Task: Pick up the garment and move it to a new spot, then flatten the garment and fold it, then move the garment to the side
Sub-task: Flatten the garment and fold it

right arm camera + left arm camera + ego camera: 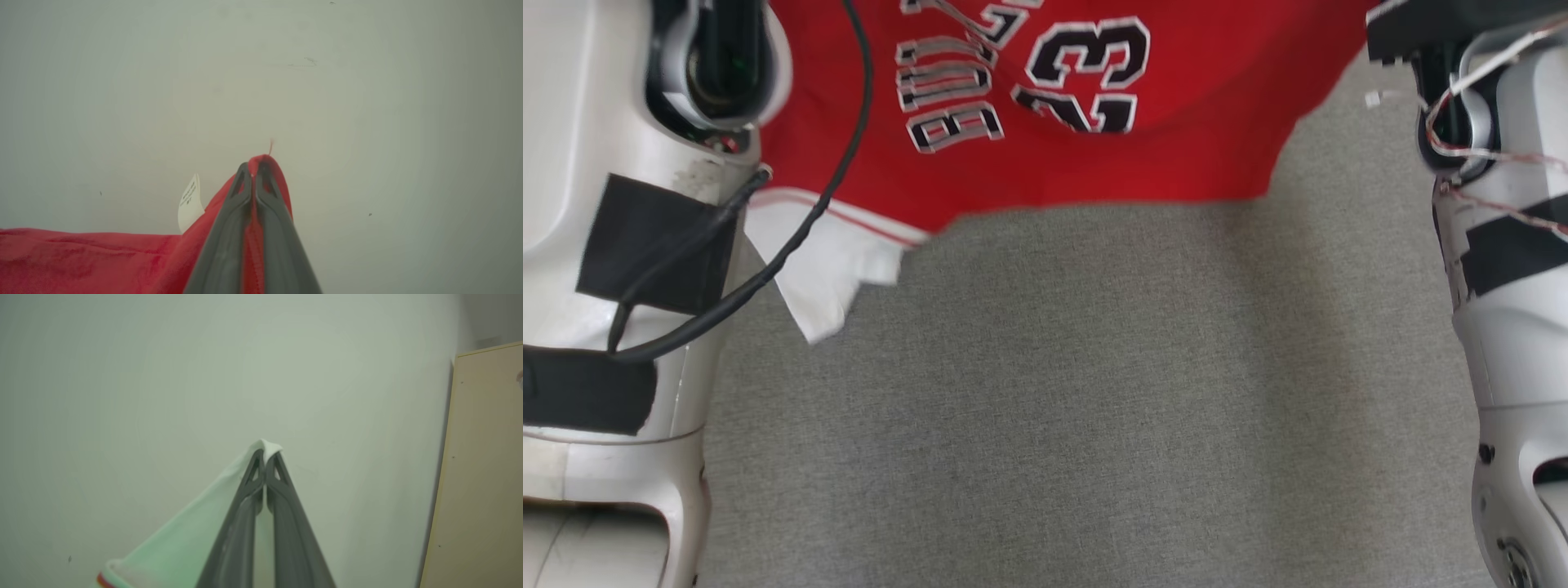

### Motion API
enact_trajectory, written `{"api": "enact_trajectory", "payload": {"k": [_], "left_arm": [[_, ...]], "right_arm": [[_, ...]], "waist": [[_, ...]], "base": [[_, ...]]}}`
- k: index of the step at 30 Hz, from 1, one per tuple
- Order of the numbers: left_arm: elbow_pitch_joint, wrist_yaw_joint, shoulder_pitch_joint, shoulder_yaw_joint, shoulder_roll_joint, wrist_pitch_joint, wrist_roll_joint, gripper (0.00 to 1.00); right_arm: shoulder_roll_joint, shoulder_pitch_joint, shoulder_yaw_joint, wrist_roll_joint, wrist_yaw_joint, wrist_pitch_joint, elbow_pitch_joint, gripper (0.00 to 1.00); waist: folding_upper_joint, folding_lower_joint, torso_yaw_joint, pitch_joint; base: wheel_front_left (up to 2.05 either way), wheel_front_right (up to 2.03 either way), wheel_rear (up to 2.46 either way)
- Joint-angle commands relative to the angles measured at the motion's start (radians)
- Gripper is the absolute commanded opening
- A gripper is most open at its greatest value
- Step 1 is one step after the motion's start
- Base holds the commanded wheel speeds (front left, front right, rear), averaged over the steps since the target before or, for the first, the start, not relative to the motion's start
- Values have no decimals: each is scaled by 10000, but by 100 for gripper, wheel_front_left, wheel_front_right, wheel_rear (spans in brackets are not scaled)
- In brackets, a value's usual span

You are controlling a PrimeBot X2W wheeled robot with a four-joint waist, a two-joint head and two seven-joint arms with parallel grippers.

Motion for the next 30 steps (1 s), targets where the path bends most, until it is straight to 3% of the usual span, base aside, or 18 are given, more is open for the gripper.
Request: {"api": "enact_trajectory", "payload": {"k": [1,8,15,30], "left_arm": [[-347,-14,-158,112,-9,-37,296,0],[-1258,-14,-328,471,-216,-41,901,0],[-1939,-15,153,368,-469,-43,877,0],[-2750,-15,2156,-778,375,-44,-789,0]], "right_arm": [[114,-332,53,-141,36,-221,176,0],[197,-1059,-44,-617,36,-591,433,0],[35,-853,-115,-1172,37,-591,-235,0],[-1157,1346,384,-543,37,-567,-1004,0]], "waist": [[-2,-2,-110,293],[-2,-2,-231,540],[-2,-2,-126,1024],[-2,-2,402,225]], "base": [[0,0,0],[0,0,0],[0,0,0],[0,0,0]]}}
